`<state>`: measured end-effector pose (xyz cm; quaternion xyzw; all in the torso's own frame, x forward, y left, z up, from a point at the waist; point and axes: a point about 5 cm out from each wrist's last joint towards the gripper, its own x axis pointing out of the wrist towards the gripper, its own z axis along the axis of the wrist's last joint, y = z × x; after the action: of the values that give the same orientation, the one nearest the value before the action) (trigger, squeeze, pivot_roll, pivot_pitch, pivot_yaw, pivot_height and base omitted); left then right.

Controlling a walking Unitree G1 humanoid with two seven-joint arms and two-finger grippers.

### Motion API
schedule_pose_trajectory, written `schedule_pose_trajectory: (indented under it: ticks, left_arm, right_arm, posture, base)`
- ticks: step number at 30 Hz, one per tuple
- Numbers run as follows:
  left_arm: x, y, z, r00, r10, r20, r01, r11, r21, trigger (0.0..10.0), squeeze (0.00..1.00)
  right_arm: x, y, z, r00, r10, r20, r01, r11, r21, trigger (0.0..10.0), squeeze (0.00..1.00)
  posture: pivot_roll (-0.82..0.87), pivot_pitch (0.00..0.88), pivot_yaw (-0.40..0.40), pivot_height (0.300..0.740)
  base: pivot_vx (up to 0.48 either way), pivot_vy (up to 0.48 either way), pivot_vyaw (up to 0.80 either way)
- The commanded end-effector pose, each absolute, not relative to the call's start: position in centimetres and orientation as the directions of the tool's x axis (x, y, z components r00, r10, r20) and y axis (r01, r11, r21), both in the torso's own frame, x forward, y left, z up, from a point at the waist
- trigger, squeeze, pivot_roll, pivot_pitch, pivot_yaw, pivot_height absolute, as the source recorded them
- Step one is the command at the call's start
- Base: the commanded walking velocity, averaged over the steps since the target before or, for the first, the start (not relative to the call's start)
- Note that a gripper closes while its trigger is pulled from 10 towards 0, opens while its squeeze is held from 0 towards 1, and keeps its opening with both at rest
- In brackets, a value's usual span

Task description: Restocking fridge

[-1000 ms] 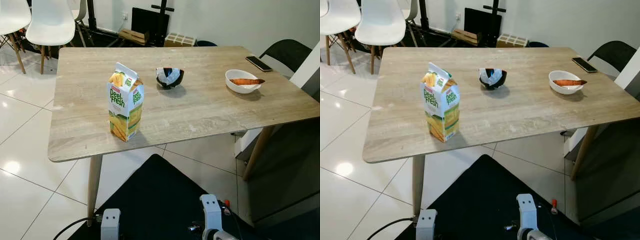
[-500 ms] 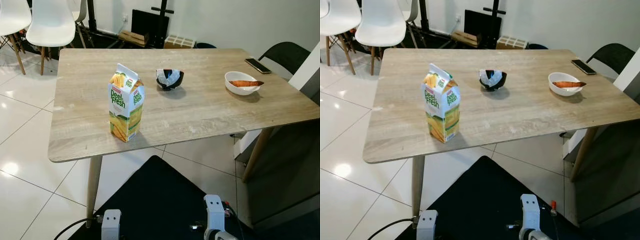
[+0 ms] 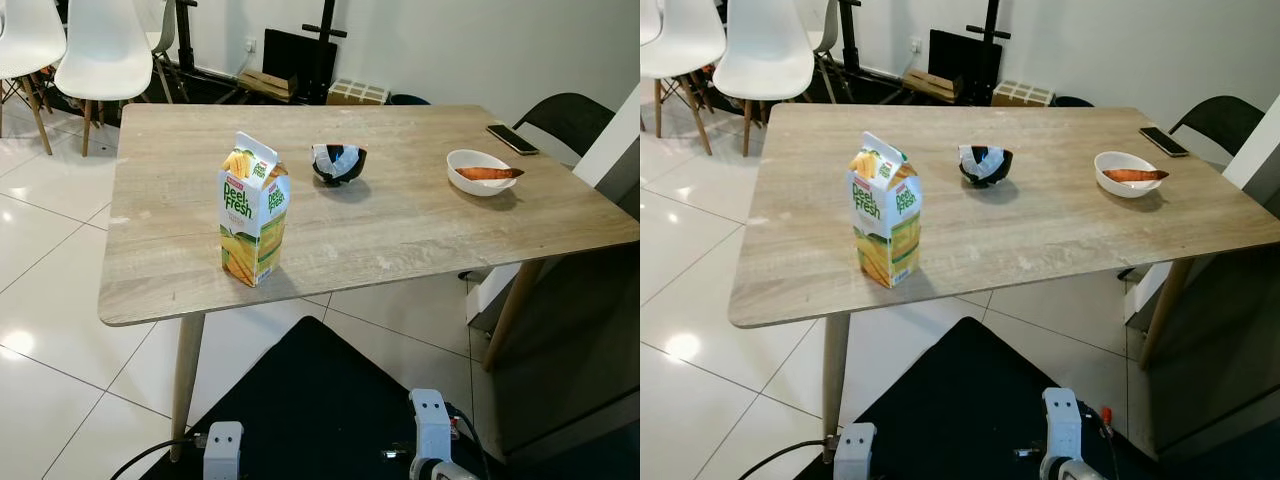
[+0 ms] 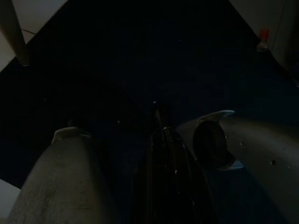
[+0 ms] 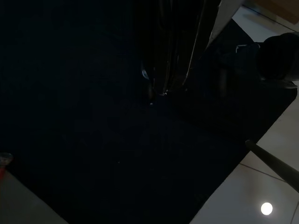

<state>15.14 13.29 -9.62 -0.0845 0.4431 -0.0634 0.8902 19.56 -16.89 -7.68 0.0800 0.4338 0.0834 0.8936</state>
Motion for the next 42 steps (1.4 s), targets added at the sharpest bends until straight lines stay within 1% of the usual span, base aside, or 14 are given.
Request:
schedule_pose_trajectory:
  ticks: [1, 5, 25, 30, 33, 35, 38, 39, 42]
  left_arm:
    - [14.5, 13.6, -9.9, 0.581, -0.188, -0.792, 0.025, 0.977, -0.214, 10.0, 0.0]
    - [14.6, 13.8, -9.9, 0.581, -0.194, -0.791, 0.035, 0.976, -0.214, 10.0, 0.0]
    - [14.8, 14.5, -9.8, 0.592, -0.2, -0.781, -0.002, 0.968, -0.249, 10.0, 0.0]
    - [14.9, 14.8, -9.7, 0.602, -0.181, -0.777, -0.009, 0.972, -0.233, 10.0, 0.0]
    - [15.0, 14.9, -9.7, 0.615, -0.137, -0.777, -0.055, 0.975, -0.215, 10.0, 0.0]
    - [15.1, 14.9, -9.6, 0.619, -0.13, -0.775, -0.061, 0.975, -0.212, 10.0, 0.0]
    - [15.0, 14.9, -9.6, 0.636, -0.107, -0.764, -0.135, 0.96, -0.246, 10.0, 0.0]
    - [14.9, 15.0, -9.6, 0.634, -0.098, -0.767, -0.13, 0.964, -0.231, 10.0, 0.0]
    - [14.8, 15.0, -9.7, 0.627, -0.101, -0.772, -0.115, 0.969, -0.22, 10.0, 0.0]
  right_arm:
    - [19.6, -17.0, -7.7, 0.606, 0.217, -0.765, -0.077, 0.974, 0.215, 10.0, 0.0]
    - [19.5, -17.1, -7.7, 0.605, 0.215, -0.767, -0.076, 0.974, 0.212, 10.0, 0.0]
    - [19.5, -17.3, -7.7, 0.607, 0.209, -0.766, -0.067, 0.975, 0.213, 10.0, 0.0]
    - [19.5, -17.6, -7.7, 0.609, 0.192, -0.77, -0.072, 0.98, 0.187, 10.0, 0.0]
    - [19.3, -17.5, -7.8, 0.592, 0.201, -0.781, -0.044, 0.975, 0.218, 10.0, 0.0]
    - [19.4, -17.5, -7.8, 0.587, 0.213, -0.781, -0.041, 0.971, 0.234, 10.0, 0.0]
    - [19.3, -17.3, -7.9, 0.574, 0.218, -0.789, -0.018, 0.967, 0.254, 10.0, 0.0]
    - [19.2, -17.2, -7.9, 0.571, 0.223, -0.79, 0.005, 0.961, 0.276, 10.0, 0.0]
    - [19.2, -17.0, -8.0, 0.57, 0.235, -0.787, 0.002, 0.958, 0.288, 10.0, 0.0]
  posture:
    - [0.07, 0.011, -0.124, 0.74]
    - [0.08, 0.008, -0.126, 0.74]
    - [0.08, 0.014, -0.134, 0.74]
    - [0.08, 0.018, -0.136, 0.74]
    - [0.08, 0.012, -0.15, 0.74]
    - [0.08, 0.012, -0.15, 0.74]
    - [0.06, 0.024, -0.141, 0.74]
    - [0.06, 0.025, -0.137, 0.74]
    - [0.04, 0.028, -0.131, 0.74]
  base:
    - [0.0, 0.0, 0.0]
    - [0.0, 0.0, 0.0]
    - [0.0, 0.0, 0.0]
    - [0.0, 0.0, 0.0]
    - [0.0, 0.0, 0.0]
    - [0.0, 0.0, 0.0]
    - [0.0, 0.0, 0.0]
    - [0.0, 0.0, 0.0]
    - [0.0, 0.0, 0.0]
